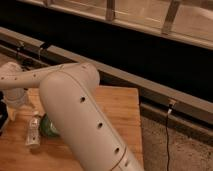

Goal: Place the bottle in the ceramic bowl

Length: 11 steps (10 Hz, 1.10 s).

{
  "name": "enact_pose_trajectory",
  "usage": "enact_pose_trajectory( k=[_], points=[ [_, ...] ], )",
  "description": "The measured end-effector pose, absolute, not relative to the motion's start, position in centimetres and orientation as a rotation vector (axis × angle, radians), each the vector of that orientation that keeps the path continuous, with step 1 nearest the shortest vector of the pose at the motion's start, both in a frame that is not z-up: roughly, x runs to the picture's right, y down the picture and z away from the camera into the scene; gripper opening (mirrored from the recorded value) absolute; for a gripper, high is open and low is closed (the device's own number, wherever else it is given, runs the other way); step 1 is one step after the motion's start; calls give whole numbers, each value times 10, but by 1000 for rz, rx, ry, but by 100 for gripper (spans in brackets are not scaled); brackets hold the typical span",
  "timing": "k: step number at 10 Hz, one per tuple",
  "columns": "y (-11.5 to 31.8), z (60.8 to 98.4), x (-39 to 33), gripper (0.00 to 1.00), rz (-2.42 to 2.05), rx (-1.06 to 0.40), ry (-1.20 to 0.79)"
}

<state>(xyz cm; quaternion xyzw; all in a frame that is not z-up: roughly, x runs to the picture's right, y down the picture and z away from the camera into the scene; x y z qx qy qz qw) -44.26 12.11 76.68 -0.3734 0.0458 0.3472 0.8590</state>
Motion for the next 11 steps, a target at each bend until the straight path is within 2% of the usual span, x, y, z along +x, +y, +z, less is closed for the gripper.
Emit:
enact_pose_trajectory(
  k=[5, 11],
  points=[
    [123, 768, -443, 65, 732, -791, 102],
    [167, 823, -416, 65, 767, -821, 194]
  ],
)
